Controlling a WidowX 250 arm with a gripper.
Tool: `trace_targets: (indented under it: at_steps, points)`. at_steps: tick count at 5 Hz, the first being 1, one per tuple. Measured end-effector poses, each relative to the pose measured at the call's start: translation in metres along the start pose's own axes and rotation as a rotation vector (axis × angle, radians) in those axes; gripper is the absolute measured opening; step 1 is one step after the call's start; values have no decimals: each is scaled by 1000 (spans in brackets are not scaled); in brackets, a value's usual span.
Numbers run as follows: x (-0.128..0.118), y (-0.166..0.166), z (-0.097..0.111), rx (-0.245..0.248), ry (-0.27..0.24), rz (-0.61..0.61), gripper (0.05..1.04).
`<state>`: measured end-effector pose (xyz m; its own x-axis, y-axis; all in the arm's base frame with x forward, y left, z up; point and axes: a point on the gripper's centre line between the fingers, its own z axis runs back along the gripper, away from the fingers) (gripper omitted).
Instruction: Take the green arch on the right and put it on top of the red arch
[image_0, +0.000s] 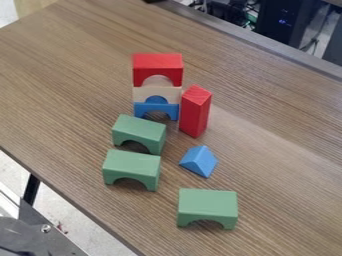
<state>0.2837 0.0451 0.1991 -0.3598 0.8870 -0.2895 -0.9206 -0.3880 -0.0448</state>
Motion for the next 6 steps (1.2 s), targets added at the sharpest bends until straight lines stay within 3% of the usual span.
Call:
trace_targets:
  at_steps: [1,2,4,6]
  points:
    - [2,2,-9,33,-1,8,999]
    - [-10,14,-21,37,-53,-12,999]
    - [-40,48,-24,3,-60,-62,999]
    - [-58,95,-65,40,-129,-86,999]
